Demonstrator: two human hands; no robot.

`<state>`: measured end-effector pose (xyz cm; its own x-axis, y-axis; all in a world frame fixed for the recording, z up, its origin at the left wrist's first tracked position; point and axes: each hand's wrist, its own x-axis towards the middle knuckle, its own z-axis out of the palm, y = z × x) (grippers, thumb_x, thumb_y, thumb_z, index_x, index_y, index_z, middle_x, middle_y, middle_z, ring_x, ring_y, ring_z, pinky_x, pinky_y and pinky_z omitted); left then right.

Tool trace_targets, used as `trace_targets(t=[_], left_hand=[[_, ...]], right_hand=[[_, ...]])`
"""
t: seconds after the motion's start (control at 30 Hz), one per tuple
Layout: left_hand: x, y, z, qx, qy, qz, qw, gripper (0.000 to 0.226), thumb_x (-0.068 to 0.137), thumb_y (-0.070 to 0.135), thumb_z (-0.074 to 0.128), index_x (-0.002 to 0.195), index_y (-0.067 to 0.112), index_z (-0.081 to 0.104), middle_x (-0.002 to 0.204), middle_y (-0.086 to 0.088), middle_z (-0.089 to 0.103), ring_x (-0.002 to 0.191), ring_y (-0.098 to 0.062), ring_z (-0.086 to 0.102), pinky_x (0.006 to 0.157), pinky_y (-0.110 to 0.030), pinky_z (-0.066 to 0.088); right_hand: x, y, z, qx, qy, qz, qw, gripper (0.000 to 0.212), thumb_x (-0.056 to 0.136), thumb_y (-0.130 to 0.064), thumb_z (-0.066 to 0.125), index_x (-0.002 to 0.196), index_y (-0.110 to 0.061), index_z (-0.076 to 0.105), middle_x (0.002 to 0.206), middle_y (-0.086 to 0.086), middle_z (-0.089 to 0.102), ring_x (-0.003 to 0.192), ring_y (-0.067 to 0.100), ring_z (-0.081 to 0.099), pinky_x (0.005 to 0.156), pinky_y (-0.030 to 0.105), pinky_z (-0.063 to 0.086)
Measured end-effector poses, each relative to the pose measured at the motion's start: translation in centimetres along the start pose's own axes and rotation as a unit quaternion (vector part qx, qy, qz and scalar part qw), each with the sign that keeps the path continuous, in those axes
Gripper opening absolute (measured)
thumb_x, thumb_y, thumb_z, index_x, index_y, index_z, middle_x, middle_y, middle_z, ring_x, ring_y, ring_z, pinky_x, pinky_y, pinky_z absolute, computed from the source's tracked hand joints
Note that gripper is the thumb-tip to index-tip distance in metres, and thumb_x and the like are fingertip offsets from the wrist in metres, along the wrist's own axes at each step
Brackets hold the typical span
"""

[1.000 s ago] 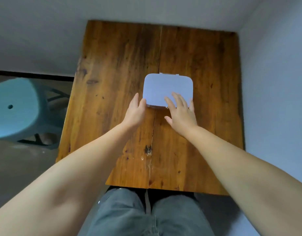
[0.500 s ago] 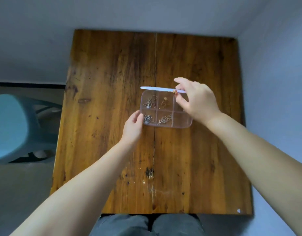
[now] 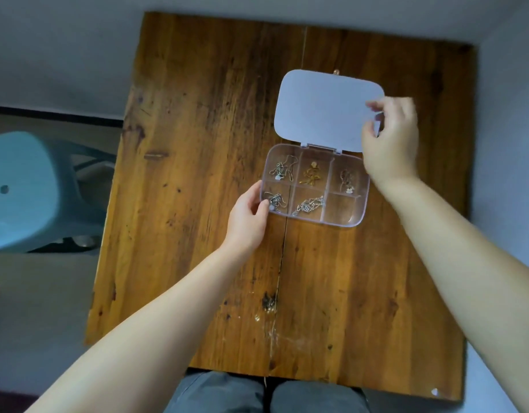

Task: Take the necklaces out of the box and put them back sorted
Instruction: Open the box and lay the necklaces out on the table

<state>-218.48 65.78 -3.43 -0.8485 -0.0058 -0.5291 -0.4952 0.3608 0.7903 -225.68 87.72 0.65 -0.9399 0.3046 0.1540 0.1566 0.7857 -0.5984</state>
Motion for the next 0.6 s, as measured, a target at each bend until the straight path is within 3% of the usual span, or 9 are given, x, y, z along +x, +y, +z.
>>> trace_targets(t=[0.07, 0.13, 0.17, 0.27, 0.43, 0.5, 0.6], left_hand=[[-0.1, -0.3, 0.0, 0.002, 0.001, 0.012, 1.000, 0.041, 0.097, 0.018, 0.044, 0.138, 0.026, 0.042, 0.139, 0.004, 0.050, 0.127, -0.012, 0.044, 0.106, -0.044, 0.041], [-0.2, -0.7, 0.0, 0.018, 0.004, 0.036, 0.999, 0.040, 0.097, 0.019, 0.044, 0.137, 0.026, 0.043, 0.137, 0.004, 0.052, 0.125, -0.010, 0.045, 0.106, -0.040, 0.039], [-0.2, -0.9, 0.0, 0.026, 0.005, 0.044, 0.999, 0.040, 0.097, 0.021, 0.044, 0.137, 0.027, 0.042, 0.137, 0.005, 0.052, 0.123, -0.008, 0.045, 0.106, -0.037, 0.039], [-0.2, -1.5, 0.0, 0.040, 0.007, 0.060, 0.997, 0.040, 0.098, 0.023, 0.043, 0.138, 0.025, 0.041, 0.138, 0.005, 0.050, 0.117, 0.002, 0.041, 0.099, -0.024, 0.034], [-0.1, -1.6, 0.0, 0.048, 0.006, 0.071, 0.996, 0.041, 0.098, 0.024, 0.043, 0.139, 0.022, 0.040, 0.140, 0.003, 0.049, 0.117, 0.002, 0.039, 0.098, -0.023, 0.033], [0.0, -1.5, 0.0, 0.053, -0.003, 0.069, 0.996, 0.041, 0.098, 0.024, 0.043, 0.139, 0.022, 0.040, 0.139, 0.003, 0.049, 0.120, -0.002, 0.042, 0.103, -0.028, 0.036], [0.0, -0.9, -0.2, 0.067, -0.004, 0.060, 0.996, 0.047, 0.096, 0.021, 0.047, 0.141, 0.021, 0.035, 0.144, 0.000, 0.044, 0.130, -0.011, 0.039, 0.110, -0.037, 0.034]], right_hand=[[-1.8, -2.6, 1.8, 0.003, -0.149, -0.133, 0.980, 0.023, 0.093, -0.013, 0.047, 0.108, -0.010, 0.064, 0.111, 0.011, 0.063, 0.102, 0.023, 0.059, 0.080, 0.024, 0.045], [-3.4, -4.4, 4.5, -0.070, -0.308, -0.191, 0.929, 0.028, 0.094, -0.011, 0.043, 0.117, -0.012, 0.060, 0.117, 0.010, 0.062, 0.108, 0.027, 0.056, 0.089, 0.039, 0.046], [-3.7, -4.8, 5.7, -0.126, -0.345, -0.205, 0.907, 0.031, 0.094, -0.010, 0.042, 0.122, -0.013, 0.057, 0.121, 0.010, 0.059, 0.111, 0.029, 0.053, 0.091, 0.043, 0.043], [-3.9, -5.0, 7.5, -0.244, -0.372, -0.229, 0.866, 0.033, 0.091, -0.009, 0.042, 0.122, -0.013, 0.054, 0.122, 0.013, 0.054, 0.110, 0.032, 0.050, 0.089, 0.045, 0.038], [-3.8, -4.8, 7.7, -0.255, -0.387, -0.234, 0.855, 0.028, 0.092, -0.016, 0.045, 0.116, -0.010, 0.056, 0.118, 0.017, 0.055, 0.107, 0.036, 0.051, 0.090, 0.047, 0.037], [-3.6, -4.8, 7.3, -0.235, -0.394, -0.205, 0.864, 0.027, 0.093, -0.017, 0.047, 0.118, -0.013, 0.057, 0.121, 0.014, 0.055, 0.110, 0.034, 0.051, 0.093, 0.047, 0.037], [-3.3, -5.5, 5.4, -0.115, -0.358, -0.155, 0.913, 0.021, 0.093, -0.016, 0.051, 0.111, -0.016, 0.063, 0.115, 0.007, 0.061, 0.104, 0.024, 0.057, 0.095, 0.044, 0.045]])
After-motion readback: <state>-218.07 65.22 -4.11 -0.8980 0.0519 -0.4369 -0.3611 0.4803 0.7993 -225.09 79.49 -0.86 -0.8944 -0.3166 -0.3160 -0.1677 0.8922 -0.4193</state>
